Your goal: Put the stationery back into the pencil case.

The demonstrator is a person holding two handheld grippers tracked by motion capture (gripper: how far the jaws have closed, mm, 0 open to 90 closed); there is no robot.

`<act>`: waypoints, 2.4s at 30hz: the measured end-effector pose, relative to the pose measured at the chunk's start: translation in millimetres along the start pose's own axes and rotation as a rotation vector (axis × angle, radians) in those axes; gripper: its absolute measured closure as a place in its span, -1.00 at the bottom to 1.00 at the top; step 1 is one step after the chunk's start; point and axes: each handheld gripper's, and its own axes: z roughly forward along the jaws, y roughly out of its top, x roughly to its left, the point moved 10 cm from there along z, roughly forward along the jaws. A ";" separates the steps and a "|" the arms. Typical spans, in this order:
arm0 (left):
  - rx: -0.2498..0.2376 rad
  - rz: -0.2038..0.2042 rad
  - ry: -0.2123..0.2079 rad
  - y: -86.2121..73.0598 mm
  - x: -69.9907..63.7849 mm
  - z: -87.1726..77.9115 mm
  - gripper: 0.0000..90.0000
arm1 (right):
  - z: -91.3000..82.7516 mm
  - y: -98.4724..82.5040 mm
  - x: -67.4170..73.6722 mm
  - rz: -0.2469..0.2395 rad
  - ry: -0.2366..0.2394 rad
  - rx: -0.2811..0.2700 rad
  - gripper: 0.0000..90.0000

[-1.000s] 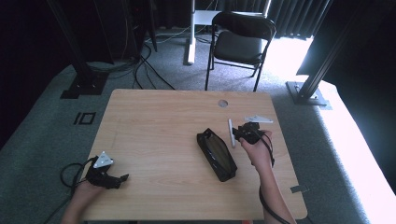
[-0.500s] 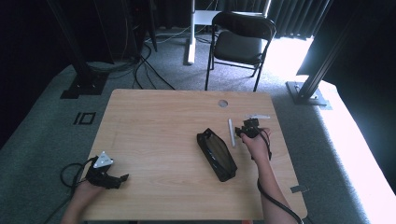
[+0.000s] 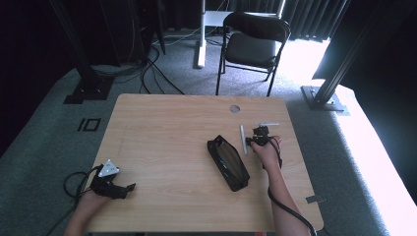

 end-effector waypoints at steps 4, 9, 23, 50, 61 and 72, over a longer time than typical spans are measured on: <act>0.000 0.000 0.000 0.0 0.0 0.0 -0.96 | -0.8 -2.0 -1.7 0.020 -0.001 0.018 0.52; 0.000 -0.002 0.001 0.0 0.2 0.0 -0.96 | -11.8 2.0 -3.8 0.039 -0.004 0.006 0.52; 0.000 -0.002 0.001 0.0 0.2 0.0 -0.96 | -57.2 21.8 32.7 -0.022 0.079 -0.066 0.52; 0.000 -0.002 0.001 0.0 0.2 0.0 -0.96 | -102.0 5.9 124.7 -0.189 0.234 -0.073 0.52; 0.000 -0.002 0.001 0.0 0.2 0.0 -0.96 | -77.5 -18.8 132.9 -0.206 0.223 0.021 0.52; 0.000 -0.002 0.001 0.0 0.2 0.0 -0.96 | -59.2 -31.1 134.7 -0.225 0.194 0.093 0.52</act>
